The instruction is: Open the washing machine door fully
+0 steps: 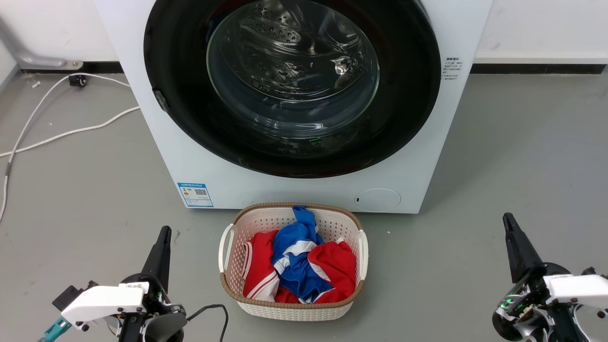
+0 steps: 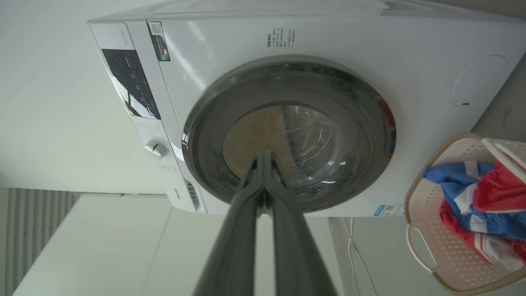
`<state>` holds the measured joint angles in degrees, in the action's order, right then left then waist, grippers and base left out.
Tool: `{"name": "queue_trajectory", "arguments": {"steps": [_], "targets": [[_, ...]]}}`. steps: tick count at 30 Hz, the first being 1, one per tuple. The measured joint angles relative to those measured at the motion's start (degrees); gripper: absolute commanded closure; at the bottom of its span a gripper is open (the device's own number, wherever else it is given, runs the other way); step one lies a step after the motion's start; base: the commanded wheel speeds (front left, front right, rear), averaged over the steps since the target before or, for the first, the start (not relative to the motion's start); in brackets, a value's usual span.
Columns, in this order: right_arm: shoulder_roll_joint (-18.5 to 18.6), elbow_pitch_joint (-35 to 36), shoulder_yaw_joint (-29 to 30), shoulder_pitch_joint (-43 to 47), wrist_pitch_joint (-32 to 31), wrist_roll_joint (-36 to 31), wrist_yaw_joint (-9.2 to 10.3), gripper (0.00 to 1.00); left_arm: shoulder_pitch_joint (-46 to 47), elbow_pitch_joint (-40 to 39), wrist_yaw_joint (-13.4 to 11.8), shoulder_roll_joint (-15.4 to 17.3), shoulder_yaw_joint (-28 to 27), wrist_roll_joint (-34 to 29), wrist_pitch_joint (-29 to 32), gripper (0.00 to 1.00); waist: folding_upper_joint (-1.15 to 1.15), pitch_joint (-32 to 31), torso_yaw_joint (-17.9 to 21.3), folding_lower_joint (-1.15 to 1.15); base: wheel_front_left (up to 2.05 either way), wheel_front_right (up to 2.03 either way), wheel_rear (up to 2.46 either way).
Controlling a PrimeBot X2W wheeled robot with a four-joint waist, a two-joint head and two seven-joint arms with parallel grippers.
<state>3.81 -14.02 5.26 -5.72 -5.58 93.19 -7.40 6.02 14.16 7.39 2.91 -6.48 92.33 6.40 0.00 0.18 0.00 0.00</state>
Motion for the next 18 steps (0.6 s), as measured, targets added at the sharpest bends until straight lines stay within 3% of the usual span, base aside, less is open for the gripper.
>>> {"name": "queue_trajectory", "arguments": {"steps": [18], "targets": [[-0.2, 0.0, 0.3, 0.0, -0.1, -0.2, 0.00, 1.00, 0.0, 0.0, 0.0, 0.0, 0.0, 0.0, 0.0, 1.00, 0.00, 0.0, 0.0, 0.00, 0.00, 0.00, 0.00]]}}
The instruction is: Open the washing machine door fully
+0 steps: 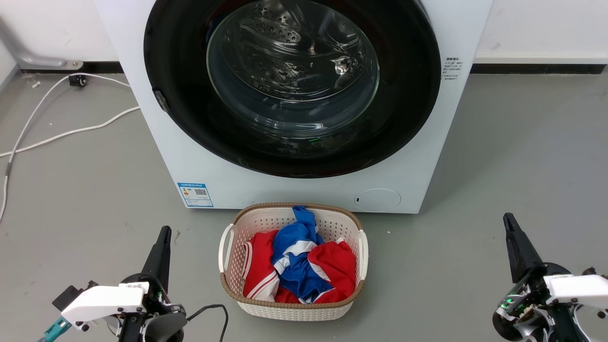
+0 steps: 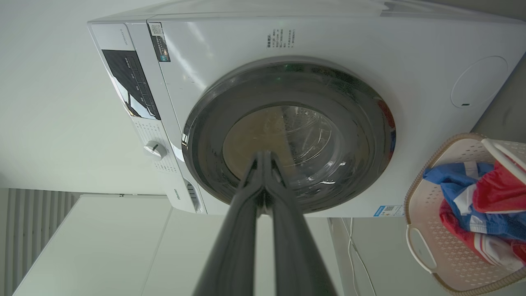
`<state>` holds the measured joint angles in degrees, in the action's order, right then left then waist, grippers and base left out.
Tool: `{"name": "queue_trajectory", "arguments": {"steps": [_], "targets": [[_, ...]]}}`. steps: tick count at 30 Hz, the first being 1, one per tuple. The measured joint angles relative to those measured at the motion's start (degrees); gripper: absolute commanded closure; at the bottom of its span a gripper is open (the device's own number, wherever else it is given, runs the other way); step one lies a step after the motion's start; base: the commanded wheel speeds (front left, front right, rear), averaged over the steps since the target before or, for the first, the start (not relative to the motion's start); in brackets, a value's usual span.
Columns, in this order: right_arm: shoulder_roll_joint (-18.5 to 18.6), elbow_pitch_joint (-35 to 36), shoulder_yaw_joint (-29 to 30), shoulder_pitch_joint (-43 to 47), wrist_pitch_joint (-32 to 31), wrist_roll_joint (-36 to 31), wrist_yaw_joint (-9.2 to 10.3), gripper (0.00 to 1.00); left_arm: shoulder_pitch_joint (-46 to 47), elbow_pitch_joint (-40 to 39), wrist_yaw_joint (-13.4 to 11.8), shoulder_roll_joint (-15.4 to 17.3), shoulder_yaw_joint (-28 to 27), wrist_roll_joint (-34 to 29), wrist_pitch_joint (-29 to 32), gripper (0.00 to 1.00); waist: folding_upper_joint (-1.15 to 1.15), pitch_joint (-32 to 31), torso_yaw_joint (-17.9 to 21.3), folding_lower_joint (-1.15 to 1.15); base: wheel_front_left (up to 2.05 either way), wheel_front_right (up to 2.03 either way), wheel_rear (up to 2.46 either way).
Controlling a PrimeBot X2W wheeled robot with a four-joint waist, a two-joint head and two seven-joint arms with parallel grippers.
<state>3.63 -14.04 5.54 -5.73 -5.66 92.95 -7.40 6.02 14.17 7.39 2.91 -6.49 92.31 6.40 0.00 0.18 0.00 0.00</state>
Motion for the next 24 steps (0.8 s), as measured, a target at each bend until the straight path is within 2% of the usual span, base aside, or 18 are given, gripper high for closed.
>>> {"name": "queue_trajectory", "arguments": {"steps": [3, 4, 16, 21, 24], "targets": [[0.0, 0.0, 0.0, 0.0, 0.0, 0.0, -0.01, 1.00, 0.0, 0.0, 0.0, 0.0, 0.0, -0.1, 0.0, 1.00, 0.00, 0.0, 0.0, 0.00, 0.00, 0.00, 0.00], [0.0, -0.2, 0.0, 0.1, 0.0, 0.0, 0.00, 0.00, -0.1, 0.2, 0.0, 0.0, 0.0, 0.0, 0.0, 0.00, 0.00, 0.0, 0.0, 0.00, 0.00, 0.00, 0.00], [-0.3, 0.4, -1.4, 2.3, 2.2, -1.5, 0.02, 0.00, -1.7, 0.4, -0.1, -0.2, 3.3, -0.8, -2.6, 0.00, 0.00, 0.0, 0.0, 0.00, 0.00, 0.00, 0.00], [-0.1, 1.5, -2.1, 2.5, 3.7, -3.6, 0.02, 0.00, -1.7, -0.6, -0.1, -0.2, 4.7, -3.6, -4.0, 0.00, 0.00, -0.1, -0.1, 0.00, 0.00, 0.00, 0.00], [0.1, 2.4, -2.8, 2.6, 4.4, -5.4, 0.02, 0.00, -1.7, -1.2, -0.1, -0.2, 4.9, -7.6, -4.7, 0.00, 0.00, -0.1, -0.1, 0.00, 0.00, 0.00, 0.00]]}}
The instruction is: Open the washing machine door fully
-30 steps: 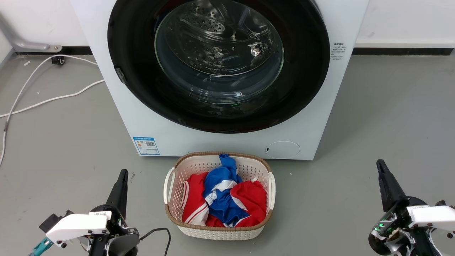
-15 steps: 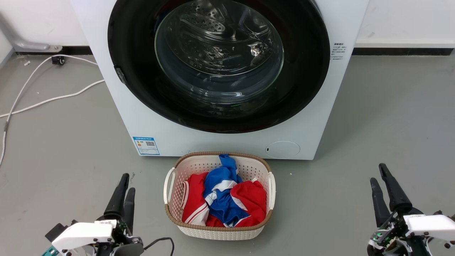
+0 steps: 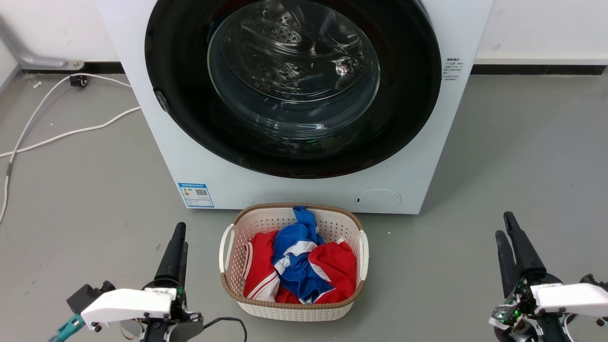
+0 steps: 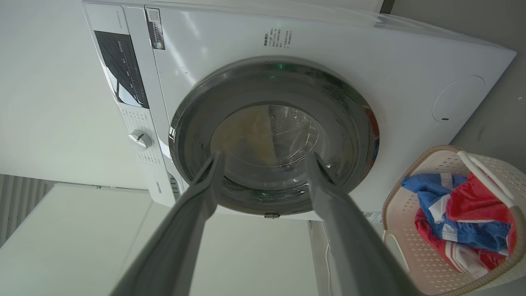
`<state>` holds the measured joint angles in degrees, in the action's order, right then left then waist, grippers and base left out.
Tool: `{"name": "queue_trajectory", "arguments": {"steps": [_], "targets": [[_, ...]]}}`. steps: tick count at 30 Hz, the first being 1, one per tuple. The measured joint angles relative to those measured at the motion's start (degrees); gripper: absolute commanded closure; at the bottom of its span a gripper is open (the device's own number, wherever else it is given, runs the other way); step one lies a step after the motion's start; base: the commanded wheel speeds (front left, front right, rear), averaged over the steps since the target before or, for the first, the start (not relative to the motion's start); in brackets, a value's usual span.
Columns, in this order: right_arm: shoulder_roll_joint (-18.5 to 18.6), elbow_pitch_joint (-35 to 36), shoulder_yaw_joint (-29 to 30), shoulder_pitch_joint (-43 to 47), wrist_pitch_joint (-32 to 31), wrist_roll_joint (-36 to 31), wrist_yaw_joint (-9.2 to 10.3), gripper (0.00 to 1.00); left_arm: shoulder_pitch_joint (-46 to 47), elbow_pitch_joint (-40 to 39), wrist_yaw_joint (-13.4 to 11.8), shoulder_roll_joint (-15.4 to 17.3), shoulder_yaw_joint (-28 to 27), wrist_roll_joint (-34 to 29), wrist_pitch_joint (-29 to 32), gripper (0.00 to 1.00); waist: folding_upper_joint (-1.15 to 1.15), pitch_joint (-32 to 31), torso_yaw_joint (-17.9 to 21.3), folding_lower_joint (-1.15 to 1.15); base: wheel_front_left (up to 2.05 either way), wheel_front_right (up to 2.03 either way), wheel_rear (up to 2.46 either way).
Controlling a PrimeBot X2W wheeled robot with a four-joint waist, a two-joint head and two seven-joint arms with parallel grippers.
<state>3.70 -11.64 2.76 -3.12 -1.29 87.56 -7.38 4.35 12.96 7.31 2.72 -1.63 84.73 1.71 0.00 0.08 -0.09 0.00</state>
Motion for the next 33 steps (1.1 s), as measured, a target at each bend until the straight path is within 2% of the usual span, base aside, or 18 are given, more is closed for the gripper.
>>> {"name": "queue_trajectory", "arguments": {"steps": [9, 16, 20, 33], "targets": [[0.8, 2.3, -1.0, 0.5, 2.3, -9.8, -0.01, 0.00, 0.0, -2.6, 0.0, 0.0, 1.6, -15.2, -2.1, 0.00, 0.00, -0.1, 0.0, 0.00, 0.00, 0.00, 0.00], [0.9, 4.3, -0.9, 0.9, 2.7, -20.2, -0.01, 0.00, 0.0, -4.4, -0.3, 0.0, 3.1, -23.4, -3.6, 0.00, 0.00, -0.1, 0.0, 0.00, 0.00, 0.00, 0.00], [0.7, 6.1, -0.6, 1.0, 2.4, -27.2, -0.01, 0.00, 0.0, -5.1, -0.7, 0.0, 4.2, -30.2, -4.6, 0.00, 0.00, 0.0, 0.0, 0.00, 0.00, 0.00, 0.00], [1.0, 8.0, -0.5, 1.8, 2.2, -44.5, -0.01, 0.00, 0.6, -5.6, -1.9, 1.5, 7.4, -44.3, -7.0, 0.00, 0.00, 0.0, -0.1, 0.00, 0.00, 0.00, 0.00]]}}
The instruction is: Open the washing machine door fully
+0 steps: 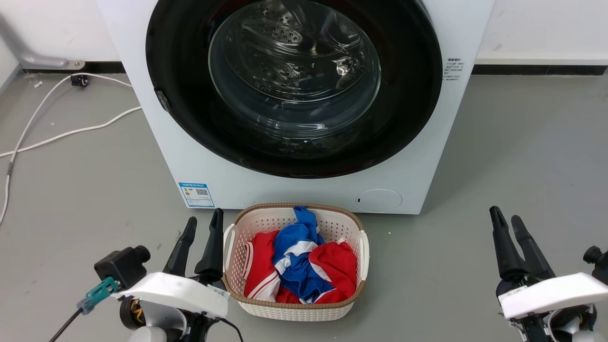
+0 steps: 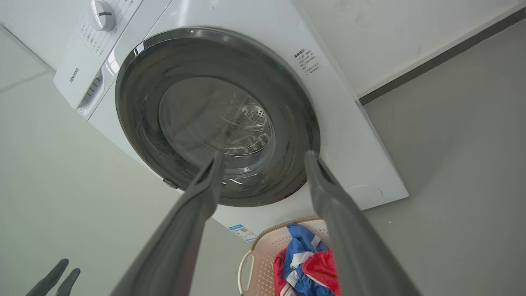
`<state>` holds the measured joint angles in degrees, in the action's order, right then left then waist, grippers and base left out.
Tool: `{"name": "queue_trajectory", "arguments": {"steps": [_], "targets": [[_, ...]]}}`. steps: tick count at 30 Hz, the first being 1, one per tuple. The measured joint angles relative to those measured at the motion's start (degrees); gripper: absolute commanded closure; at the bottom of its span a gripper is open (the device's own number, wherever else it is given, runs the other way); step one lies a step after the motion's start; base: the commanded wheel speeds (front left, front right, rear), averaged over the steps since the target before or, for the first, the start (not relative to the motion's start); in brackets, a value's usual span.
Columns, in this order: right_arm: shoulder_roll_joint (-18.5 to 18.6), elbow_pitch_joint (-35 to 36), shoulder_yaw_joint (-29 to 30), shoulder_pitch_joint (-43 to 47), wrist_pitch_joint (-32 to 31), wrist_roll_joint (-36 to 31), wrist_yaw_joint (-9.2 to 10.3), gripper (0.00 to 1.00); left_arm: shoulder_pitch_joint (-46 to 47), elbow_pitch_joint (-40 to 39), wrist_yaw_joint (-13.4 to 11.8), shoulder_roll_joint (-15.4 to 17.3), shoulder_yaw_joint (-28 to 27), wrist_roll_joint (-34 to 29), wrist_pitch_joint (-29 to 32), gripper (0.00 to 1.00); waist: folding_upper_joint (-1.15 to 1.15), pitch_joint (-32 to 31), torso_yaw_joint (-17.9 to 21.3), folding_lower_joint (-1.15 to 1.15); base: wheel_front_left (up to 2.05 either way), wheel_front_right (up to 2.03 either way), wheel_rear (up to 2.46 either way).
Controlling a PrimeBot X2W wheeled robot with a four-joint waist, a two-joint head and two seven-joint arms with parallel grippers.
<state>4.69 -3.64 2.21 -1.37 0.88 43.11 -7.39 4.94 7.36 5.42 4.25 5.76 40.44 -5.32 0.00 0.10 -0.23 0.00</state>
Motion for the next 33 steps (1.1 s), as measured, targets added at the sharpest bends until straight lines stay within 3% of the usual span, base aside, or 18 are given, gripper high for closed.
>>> {"name": "queue_trajectory", "arguments": {"steps": [13, 33], "targets": [[-0.3, 0.8, 0.7, 0.7, -0.9, -13.3, -0.01, 0.00, 0.3, -0.4, -2.5, 2.3, 3.0, -10.3, -2.4, 0.00, 0.00, -0.1, 0.0, 0.00, 0.00, 0.00, 0.00], [-0.8, 2.8, 0.8, 1.4, -1.2, -25.3, -0.01, 0.00, 0.9, 0.9, -4.4, 3.5, 5.7, -19.8, -5.2, 0.00, 0.00, -0.2, -0.2, 0.00, 0.00, 0.00, 0.00]]}}
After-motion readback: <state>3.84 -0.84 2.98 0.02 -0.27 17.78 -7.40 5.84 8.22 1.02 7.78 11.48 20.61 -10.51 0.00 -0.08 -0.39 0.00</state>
